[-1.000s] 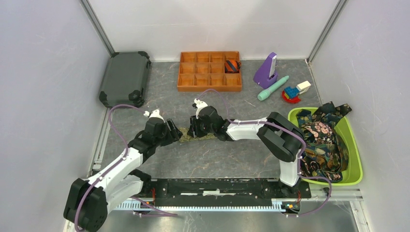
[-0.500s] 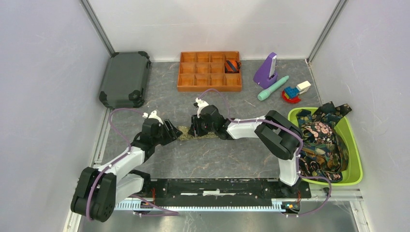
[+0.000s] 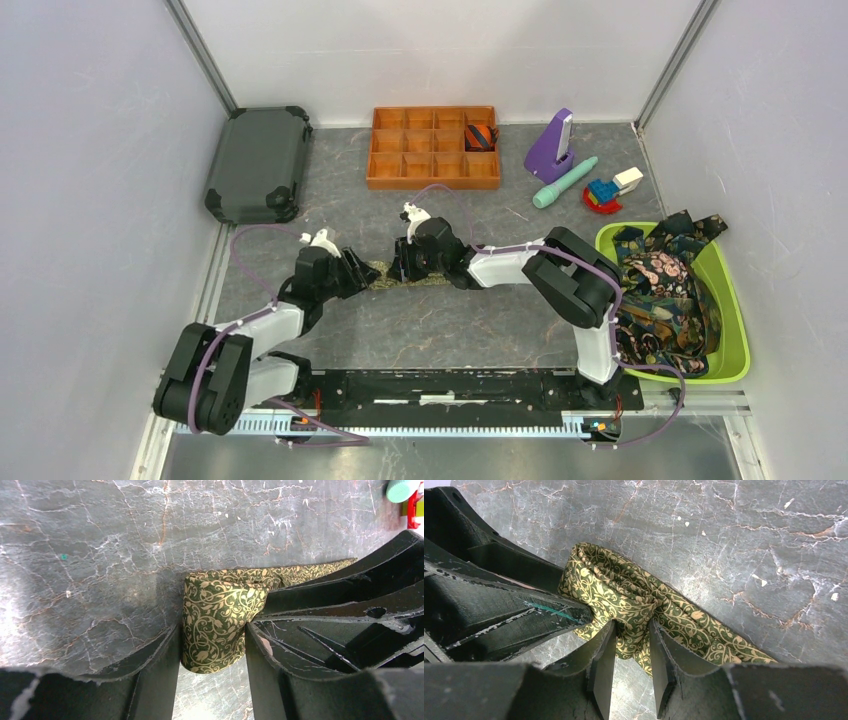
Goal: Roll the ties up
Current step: Roll the tie at the center of the board.
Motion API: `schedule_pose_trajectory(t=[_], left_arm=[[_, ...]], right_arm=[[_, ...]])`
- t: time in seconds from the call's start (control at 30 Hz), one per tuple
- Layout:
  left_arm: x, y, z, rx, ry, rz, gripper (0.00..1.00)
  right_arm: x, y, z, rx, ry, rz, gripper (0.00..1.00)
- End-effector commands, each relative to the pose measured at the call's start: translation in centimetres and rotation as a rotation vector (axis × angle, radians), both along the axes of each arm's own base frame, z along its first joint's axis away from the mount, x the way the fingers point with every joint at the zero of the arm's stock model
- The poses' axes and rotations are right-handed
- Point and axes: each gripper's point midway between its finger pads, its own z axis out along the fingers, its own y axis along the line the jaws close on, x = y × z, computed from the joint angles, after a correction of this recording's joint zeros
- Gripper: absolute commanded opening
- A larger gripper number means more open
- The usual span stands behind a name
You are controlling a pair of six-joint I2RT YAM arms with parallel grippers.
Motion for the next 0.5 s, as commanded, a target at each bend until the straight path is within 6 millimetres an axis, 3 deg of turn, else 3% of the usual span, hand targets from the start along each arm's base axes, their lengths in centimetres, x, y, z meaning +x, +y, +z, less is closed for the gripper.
schedule_pose_trajectory(t=[0.0, 0.47], left_arm=[[0.9, -0.8, 1.1, -0.052, -0.056, -0.017, 0.55], [0.8, -2.0, 0.1, -0.114, -0.037, -0.057, 0.43]], right_arm=[[0.2, -0.7, -1.9, -0.052, 0.014, -0.001, 0.36], [0.6, 0.6, -1.7, -0.025, 0.026, 0.016, 0.35]])
